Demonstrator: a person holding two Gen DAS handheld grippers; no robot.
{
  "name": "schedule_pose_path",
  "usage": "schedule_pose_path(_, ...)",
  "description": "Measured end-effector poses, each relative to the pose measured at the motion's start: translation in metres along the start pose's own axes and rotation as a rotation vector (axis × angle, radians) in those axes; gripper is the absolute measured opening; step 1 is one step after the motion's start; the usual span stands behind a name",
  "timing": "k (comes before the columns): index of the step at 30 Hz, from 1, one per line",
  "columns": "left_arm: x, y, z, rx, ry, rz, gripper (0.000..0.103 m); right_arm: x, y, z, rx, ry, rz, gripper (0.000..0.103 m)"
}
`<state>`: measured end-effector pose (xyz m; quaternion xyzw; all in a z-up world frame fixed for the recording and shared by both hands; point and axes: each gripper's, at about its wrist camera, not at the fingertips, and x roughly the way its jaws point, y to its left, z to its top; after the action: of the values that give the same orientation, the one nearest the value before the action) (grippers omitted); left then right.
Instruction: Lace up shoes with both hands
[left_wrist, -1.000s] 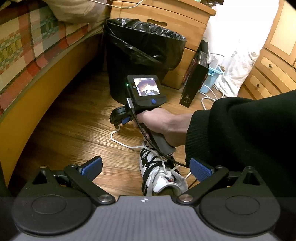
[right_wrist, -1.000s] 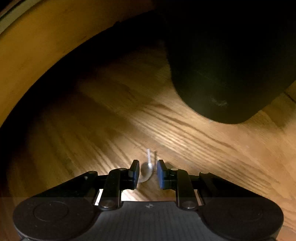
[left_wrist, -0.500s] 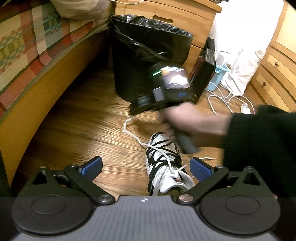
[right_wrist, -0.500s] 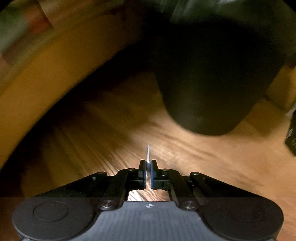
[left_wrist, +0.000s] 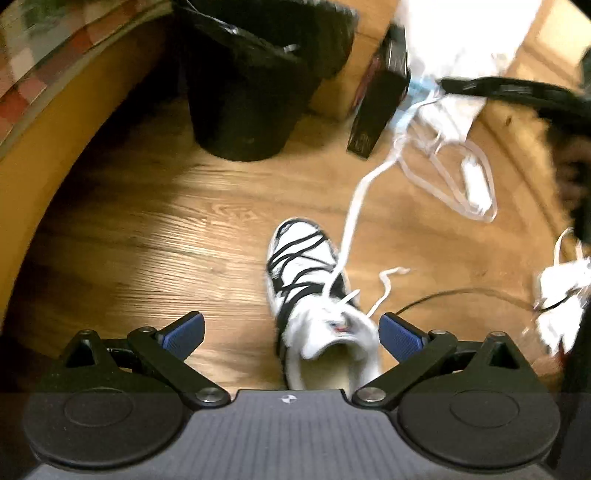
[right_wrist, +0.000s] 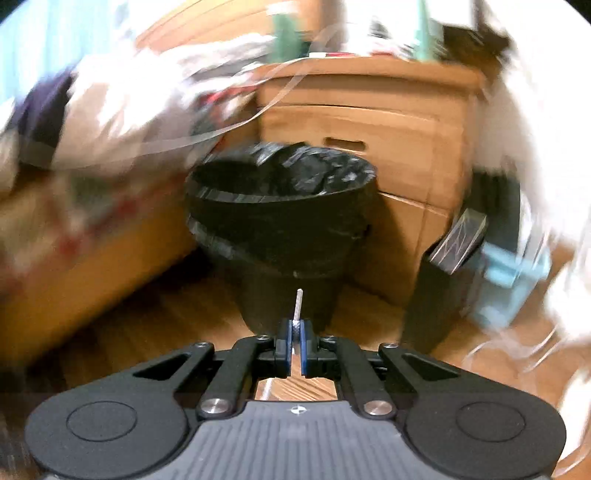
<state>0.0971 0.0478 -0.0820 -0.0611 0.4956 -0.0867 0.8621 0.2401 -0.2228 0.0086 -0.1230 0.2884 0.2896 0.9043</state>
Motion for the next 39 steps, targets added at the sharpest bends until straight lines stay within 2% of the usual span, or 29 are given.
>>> schedule_pose_path(3,0.017,-0.003,0.005,0.076,0.044,0.065,0.103,-0.008,0.029,-0.015,-0.23,0.066,-0.009,0.005)
schedule_pose_path(6,0.036,0.004,0.004,0.041,0.107,0.032,0.101,-0.004,0.061,-0.036,-0.364,0.152,0.065,0.005)
schedule_pose_path(8,0.048,0.008,-0.001,0.018,0.154,0.009,0.094,0.005,0.079,-0.049,-0.382,0.2,0.13,0.005)
schedule_pose_path(10,0.056,0.007,-0.009,0.027,0.186,-0.014,0.076,0.019,0.098,-0.058,-0.417,0.254,0.167,0.005)
schedule_pose_path(12,0.06,0.003,-0.014,0.033,0.195,-0.013,0.073,0.032,0.115,-0.067,-0.47,0.307,0.194,0.005)
schedule_pose_path(14,0.061,0.0,-0.017,0.017,0.183,-0.02,0.072,0.041,0.128,-0.074,-0.5,0.343,0.221,0.005)
schedule_pose_path(15,0.061,0.001,-0.017,0.007,0.173,-0.032,0.065,0.044,0.133,-0.077,-0.503,0.354,0.234,0.005)
schedule_pose_path(20,0.063,0.006,-0.019,-0.025,0.138,-0.082,0.045,0.057,0.148,-0.084,-0.55,0.399,0.243,0.005)
schedule_pose_path(22,0.062,0.007,-0.02,-0.028,0.132,-0.106,0.029,0.061,0.154,-0.085,-0.566,0.411,0.256,0.005)
schedule_pose_path(23,0.059,0.006,-0.02,-0.037,0.131,-0.126,0.026,0.063,0.157,-0.085,-0.571,0.417,0.259,0.005)
schedule_pose_path(25,0.051,0.006,-0.019,-0.043,0.099,-0.135,0.027,0.068,0.161,-0.086,-0.581,0.429,0.265,0.005)
schedule_pose_path(28,0.047,0.018,-0.016,-0.108,0.064,-0.125,0.027,0.074,0.168,-0.086,-0.596,0.446,0.274,0.005)
schedule_pose_path(32,0.057,0.031,-0.013,-0.177,0.064,-0.134,0.029,0.083,0.178,-0.087,-0.616,0.47,0.286,0.005)
schedule_pose_path(36,0.065,0.029,-0.015,-0.166,0.062,-0.15,0.035,0.092,0.187,-0.087,-0.636,0.493,0.298,0.005)
schedule_pose_path(38,0.069,0.03,-0.018,-0.176,0.067,-0.161,0.034,0.096,0.19,-0.089,-0.641,0.507,0.298,0.005)
schedule_pose_path(39,0.071,0.033,-0.02,-0.201,0.073,-0.173,0.027,0.098,0.19,-0.09,-0.64,0.516,0.294,0.005)
